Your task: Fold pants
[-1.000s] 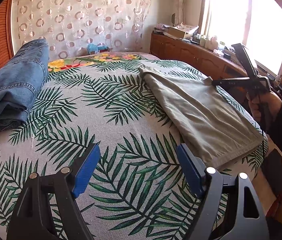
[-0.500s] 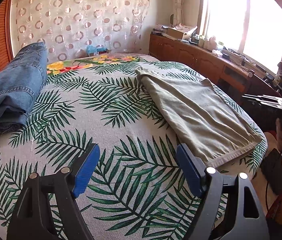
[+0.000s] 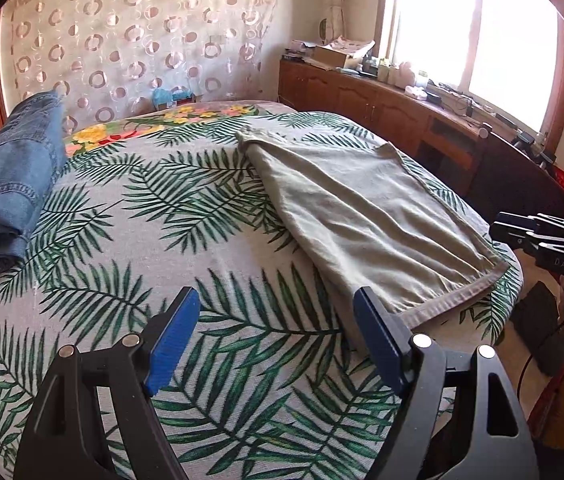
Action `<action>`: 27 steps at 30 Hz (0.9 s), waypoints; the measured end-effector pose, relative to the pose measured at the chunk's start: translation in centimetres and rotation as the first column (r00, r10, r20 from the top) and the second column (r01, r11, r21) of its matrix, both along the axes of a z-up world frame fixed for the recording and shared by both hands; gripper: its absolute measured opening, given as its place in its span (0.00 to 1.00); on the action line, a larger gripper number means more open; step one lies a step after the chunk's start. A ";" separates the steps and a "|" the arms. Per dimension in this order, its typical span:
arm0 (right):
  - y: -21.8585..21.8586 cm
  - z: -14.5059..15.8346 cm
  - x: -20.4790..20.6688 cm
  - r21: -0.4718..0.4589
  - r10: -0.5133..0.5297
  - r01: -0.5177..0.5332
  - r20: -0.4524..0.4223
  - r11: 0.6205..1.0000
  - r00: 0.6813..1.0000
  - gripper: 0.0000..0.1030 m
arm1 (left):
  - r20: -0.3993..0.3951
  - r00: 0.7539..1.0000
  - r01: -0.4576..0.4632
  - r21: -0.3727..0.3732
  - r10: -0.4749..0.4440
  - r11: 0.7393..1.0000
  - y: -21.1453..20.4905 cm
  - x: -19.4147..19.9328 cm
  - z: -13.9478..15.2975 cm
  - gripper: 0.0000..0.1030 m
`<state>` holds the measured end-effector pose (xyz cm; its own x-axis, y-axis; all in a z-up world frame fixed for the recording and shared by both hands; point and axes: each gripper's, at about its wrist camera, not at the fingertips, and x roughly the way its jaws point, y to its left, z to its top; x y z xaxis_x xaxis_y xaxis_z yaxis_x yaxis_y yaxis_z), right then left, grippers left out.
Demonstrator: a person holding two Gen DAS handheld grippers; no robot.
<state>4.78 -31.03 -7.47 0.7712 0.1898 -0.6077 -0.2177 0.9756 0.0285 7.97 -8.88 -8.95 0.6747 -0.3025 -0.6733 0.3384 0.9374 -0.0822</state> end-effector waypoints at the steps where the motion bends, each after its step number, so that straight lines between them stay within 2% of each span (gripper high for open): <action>1: 0.1 -0.1 -0.2 -0.002 -0.003 0.003 -0.005 1.000 1.000 0.42 | 0.000 1.000 0.008 0.001 -0.008 1.000 -0.4 0.0 0.0 0.78; 7: 0.1 -0.9 -1.0 0.038 0.025 -0.024 -0.022 0.999 0.999 0.42 | -0.026 0.996 0.086 -0.016 -0.086 0.996 -2.1 -0.2 -0.5 0.77; 14: 0.7 -1.7 -2.2 0.060 0.074 -0.072 -0.035 0.996 0.997 0.42 | -0.072 0.987 0.142 -0.016 -0.143 0.990 -4.0 -0.4 -1.2 0.48; 21: 0.9 -2.3 -2.0 0.067 0.087 -0.084 -0.047 0.994 0.995 0.42 | -0.106 0.982 0.155 -0.027 -0.157 0.988 -4.1 -0.8 -1.8 0.44; 23: 0.9 -2.2 -2.0 0.080 0.089 -0.085 -0.044 0.993 0.995 0.42 | -0.107 0.980 0.164 -0.033 -0.167 0.986 -4.0 -1.0 -1.8 0.37; 25: 0.9 -2.0 -2.1 0.094 0.091 -0.088 -0.037 0.992 0.995 0.29 | -0.110 0.978 0.171 -0.041 -0.175 0.984 -4.0 -1.2 -1.8 0.33; 26: 1.0 -2.1 -2.1 0.101 0.098 -0.094 -0.036 0.990 0.995 0.28 | -0.109 0.978 0.173 -0.041 -0.176 0.984 -4.0 -1.2 -1.8 0.31; 27: 1.1 -2.1 -2.0 0.101 0.101 -0.097 -0.036 0.990 0.994 0.21 | -0.107 0.978 0.177 -0.042 -0.181 0.983 -4.0 -1.3 -1.8 0.26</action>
